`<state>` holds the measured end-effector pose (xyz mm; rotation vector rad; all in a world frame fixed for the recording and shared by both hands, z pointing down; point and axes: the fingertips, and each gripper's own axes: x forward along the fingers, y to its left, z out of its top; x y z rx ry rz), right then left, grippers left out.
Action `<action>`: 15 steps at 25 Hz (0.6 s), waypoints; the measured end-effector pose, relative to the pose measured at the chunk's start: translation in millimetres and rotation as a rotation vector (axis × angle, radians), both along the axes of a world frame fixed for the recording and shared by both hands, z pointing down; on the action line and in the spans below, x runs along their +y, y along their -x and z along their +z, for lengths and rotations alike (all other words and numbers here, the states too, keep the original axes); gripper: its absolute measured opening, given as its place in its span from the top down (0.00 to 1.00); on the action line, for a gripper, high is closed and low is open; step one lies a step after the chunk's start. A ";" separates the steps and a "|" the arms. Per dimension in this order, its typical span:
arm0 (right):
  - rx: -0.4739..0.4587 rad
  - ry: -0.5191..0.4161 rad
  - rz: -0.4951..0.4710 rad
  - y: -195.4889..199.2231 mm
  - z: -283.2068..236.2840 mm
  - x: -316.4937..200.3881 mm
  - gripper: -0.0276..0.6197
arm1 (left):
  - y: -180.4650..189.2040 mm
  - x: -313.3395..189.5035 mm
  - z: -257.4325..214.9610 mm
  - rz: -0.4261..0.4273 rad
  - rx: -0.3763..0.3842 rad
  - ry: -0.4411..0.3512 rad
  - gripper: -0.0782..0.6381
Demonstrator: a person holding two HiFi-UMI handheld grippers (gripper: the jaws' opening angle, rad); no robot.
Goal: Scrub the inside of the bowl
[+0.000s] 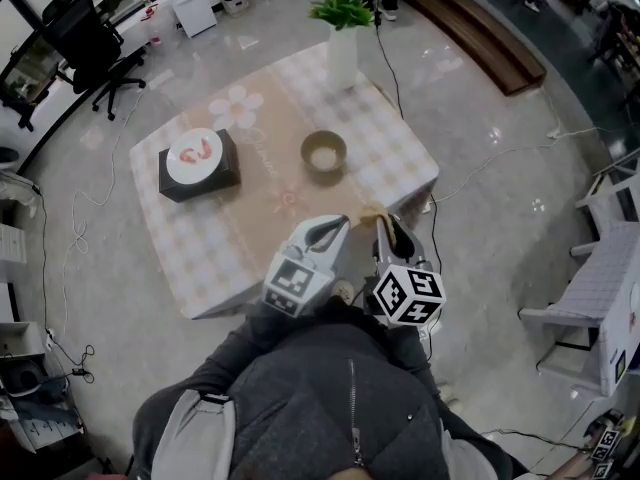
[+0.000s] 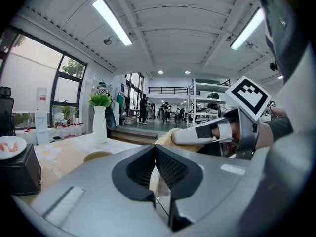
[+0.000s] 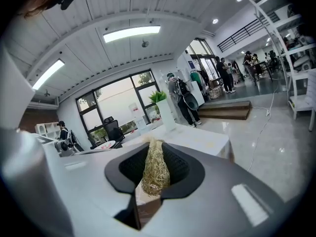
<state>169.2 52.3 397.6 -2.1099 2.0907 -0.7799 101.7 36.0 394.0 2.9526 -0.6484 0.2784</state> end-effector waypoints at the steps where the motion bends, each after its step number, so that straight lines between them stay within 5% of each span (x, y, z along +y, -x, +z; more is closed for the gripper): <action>1: 0.001 -0.002 -0.007 -4.2 -0.2 -4.0 0.85 | -3.9 -3.5 -0.3 -0.007 0.004 -0.001 0.88; 15: -0.034 -0.026 -0.077 -22.9 2.4 -34.4 0.85 | -21.5 -29.2 1.3 -0.077 -0.004 -0.023 0.88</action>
